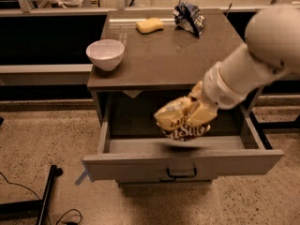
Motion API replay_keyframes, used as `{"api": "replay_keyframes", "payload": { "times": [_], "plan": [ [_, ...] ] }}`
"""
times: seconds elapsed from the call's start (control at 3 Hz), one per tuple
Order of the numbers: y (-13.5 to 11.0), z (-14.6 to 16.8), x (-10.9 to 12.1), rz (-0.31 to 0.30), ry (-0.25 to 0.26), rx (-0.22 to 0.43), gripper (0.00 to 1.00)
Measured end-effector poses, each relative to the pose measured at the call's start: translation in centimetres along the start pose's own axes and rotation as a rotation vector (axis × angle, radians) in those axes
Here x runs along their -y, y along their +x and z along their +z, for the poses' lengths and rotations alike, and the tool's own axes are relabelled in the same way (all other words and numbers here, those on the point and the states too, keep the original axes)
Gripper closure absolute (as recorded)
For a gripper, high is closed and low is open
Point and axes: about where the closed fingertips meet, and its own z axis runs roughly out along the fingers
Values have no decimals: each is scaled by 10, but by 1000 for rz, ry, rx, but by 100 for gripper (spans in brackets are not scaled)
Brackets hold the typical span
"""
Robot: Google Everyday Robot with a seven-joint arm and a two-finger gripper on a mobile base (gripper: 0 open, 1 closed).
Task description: Pick brown chip bag from top drawer and place on counter
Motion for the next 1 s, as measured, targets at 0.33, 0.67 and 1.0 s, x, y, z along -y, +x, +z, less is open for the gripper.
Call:
{"api": "replay_keyframes", "payload": {
  "times": [0.33, 0.67, 1.0],
  "plan": [
    [-76, -57, 6, -115, -20, 65, 100],
    [-123, -92, 26, -174, -28, 77, 100],
    [-145, -139, 54, -206, 36, 30, 100]
  ]
}}
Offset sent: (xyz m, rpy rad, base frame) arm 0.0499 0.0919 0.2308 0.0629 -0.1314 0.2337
